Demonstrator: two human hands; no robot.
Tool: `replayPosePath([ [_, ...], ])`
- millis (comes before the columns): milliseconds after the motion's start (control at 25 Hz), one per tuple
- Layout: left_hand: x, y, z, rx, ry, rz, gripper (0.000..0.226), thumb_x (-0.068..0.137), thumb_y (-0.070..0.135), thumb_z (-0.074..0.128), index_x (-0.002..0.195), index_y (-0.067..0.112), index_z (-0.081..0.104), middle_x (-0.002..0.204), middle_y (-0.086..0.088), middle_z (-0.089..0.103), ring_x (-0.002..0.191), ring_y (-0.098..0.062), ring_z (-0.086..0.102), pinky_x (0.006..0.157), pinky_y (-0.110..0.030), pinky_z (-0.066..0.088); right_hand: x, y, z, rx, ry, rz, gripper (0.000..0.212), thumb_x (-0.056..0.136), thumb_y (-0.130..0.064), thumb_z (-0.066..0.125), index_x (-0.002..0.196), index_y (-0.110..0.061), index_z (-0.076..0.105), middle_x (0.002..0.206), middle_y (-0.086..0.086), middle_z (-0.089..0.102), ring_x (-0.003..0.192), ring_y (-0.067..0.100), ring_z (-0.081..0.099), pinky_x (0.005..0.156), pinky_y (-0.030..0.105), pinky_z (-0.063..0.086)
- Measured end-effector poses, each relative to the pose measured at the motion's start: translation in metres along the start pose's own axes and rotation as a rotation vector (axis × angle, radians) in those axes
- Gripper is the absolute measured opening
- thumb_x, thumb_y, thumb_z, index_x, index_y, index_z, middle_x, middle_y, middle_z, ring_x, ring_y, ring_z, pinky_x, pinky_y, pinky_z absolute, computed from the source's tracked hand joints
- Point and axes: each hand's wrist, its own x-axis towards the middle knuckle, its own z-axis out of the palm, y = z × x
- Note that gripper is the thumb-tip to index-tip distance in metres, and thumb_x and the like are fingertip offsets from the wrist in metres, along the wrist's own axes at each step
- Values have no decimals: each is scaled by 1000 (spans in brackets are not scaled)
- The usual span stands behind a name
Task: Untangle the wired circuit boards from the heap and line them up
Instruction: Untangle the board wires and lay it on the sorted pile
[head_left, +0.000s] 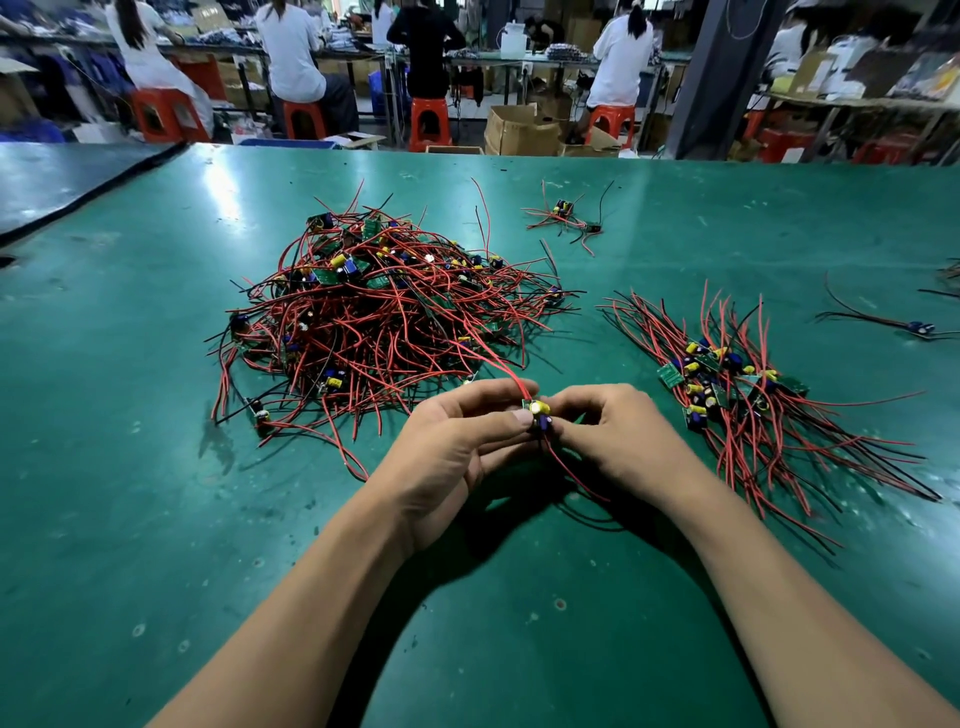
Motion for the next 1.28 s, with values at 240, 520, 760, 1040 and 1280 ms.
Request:
replayPosePath([
  [240,1,5,-3,41,-32,127,28,72,1,68,99,7,71,109,-15,73,95,-25,71,82,-31,59,-7,-14,-7,452,-289,101,25,85,-40,66,72,-21,76,61,-1,66,44,7,51,44,17,40],
  [520,2,13,-7,5,156,260,26,70,7,72,96,12,71,93,-4,74,72,-13,67,65,-20,54,-9,-11,-26,799,-532,147,51,76,-51,79,114,-17,76,98,7,75,66,14,69,54,23,54],
  [760,2,13,-5,52,339,383,17,78,-2,73,89,10,71,81,-6,73,75,-18,69,74,-26,58,-5,-14,-33,1496,-466,127,57,75,-32,83,122,-2,68,123,17,68,78,16,72,65,29,61],
  [1040,-7,8,11,280,370,577,16,80,-2,74,94,4,69,87,-18,73,81,-29,71,81,-37,59,0,-26,3,1743,-310,460,52,50,5,92,94,4,63,76,5,56,50,10,58,43,18,52],
  [1280,6,9,4,316,386,477,14,84,-1,70,97,4,67,92,-20,72,92,-37,70,95,-54,52,0,-27,11,1556,-212,518,34,72,-19,74,101,-3,64,81,6,65,57,10,60,52,19,54],
])
